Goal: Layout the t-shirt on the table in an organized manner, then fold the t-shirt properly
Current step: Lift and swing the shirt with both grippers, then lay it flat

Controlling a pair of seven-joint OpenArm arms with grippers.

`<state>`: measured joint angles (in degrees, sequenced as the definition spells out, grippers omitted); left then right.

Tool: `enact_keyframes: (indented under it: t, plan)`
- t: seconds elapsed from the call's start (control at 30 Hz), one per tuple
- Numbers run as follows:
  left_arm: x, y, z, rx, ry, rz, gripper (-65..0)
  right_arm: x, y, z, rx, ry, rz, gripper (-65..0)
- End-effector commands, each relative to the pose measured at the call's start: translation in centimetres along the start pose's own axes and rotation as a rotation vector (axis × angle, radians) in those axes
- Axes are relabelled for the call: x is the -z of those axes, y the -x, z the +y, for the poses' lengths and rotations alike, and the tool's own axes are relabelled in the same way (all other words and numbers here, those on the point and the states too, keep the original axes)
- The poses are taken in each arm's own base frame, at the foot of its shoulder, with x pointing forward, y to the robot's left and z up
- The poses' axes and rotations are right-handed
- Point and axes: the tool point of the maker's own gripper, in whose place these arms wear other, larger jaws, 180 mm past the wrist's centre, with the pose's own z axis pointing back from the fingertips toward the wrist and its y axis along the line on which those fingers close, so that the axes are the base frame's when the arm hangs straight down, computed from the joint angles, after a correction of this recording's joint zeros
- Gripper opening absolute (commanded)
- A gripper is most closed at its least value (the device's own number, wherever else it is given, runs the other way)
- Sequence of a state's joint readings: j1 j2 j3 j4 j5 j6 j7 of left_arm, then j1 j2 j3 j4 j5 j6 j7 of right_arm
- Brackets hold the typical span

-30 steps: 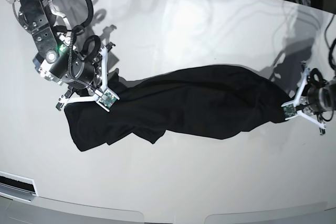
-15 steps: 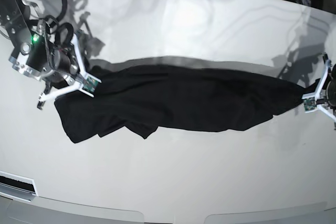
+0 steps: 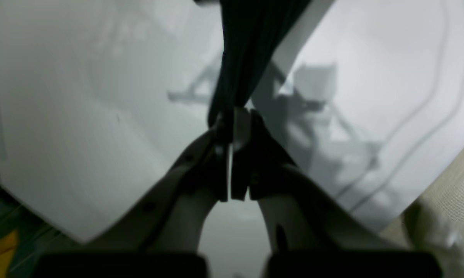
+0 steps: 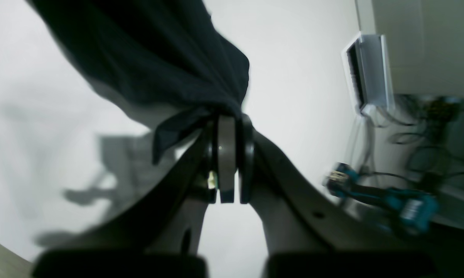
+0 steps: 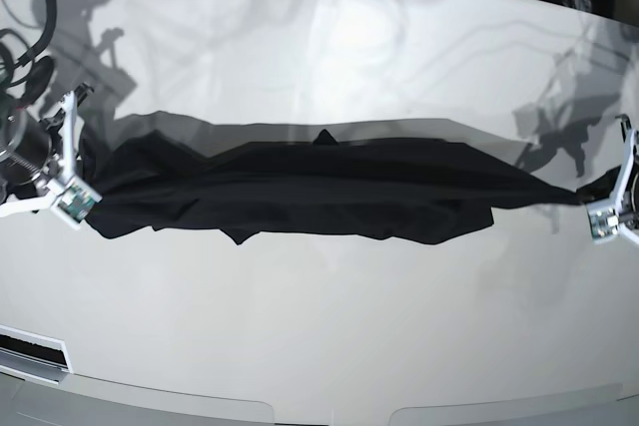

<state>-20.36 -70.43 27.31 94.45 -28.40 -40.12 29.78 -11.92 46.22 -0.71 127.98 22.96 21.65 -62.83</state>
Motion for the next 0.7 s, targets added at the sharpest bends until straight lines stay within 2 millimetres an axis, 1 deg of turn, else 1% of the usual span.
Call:
enact_keyframes:
  t: [0.0,0.1,0.17,0.2,0.37,0.43,0.5,0.57,0.6,0.63,0.67]
  plan:
    - [-1.1,0.0,1.1,-0.009,-0.027,-0.001,-65.0,-0.6,-0.5,-0.1,-0.015,-0.017,-0.031,-65.0]
    - [-0.7,0.2,-0.7,-0.092,0.045,0.000,-65.0,-1.1,0.3,4.6,-0.045,-0.240,-0.035,-65.0]
    - [-0.3,0.6,-2.5,-0.160,0.117,0.012,-65.0,-1.7,1.0,7.9,-0.078,-0.387,-0.035,-65.0]
    - [-0.1,0.8,-3.6,-0.193,0.157,0.021,-65.0,-2.1,1.3,9.2,-0.088,-0.444,-0.034,-65.0]
    - [0.5,2.6,-9.4,-0.308,0.351,0.101,-65.0,-3.7,2.8,13.5,-0.114,-0.622,-0.035,-65.0]
    - [0.8,3.3,-11.2,-0.320,0.396,0.126,-65.0,-4.1,3.1,14.9,-0.070,-0.677,-0.043,-65.0]
    - [1.2,3.4,-12.4,-0.325,0.423,0.130,-65.0,-3.9,2.9,15.7,-0.012,-0.700,-0.073,-65.0]
    - [1.8,2.9,-12.6,-0.318,0.423,0.110,-65.0,-2.9,2.4,15.5,0.042,-0.684,-0.113,-65.0]
    - [2.2,2.4,-12.1,-0.296,0.395,0.087,-65.0,-2.2,1.9,14.9,0.053,-0.648,-0.140,-65.0]
    - [2.7,1.8,-10.6,-0.246,0.333,0.056,-65.0,-1.3,1.2,13.6,0.041,-0.581,-0.177,-65.0]
    - [3.0,1.2,-8.1,-0.164,0.240,0.033,-65.0,-0.4,0.1,11.5,0.012,-0.480,-0.215,-65.0]
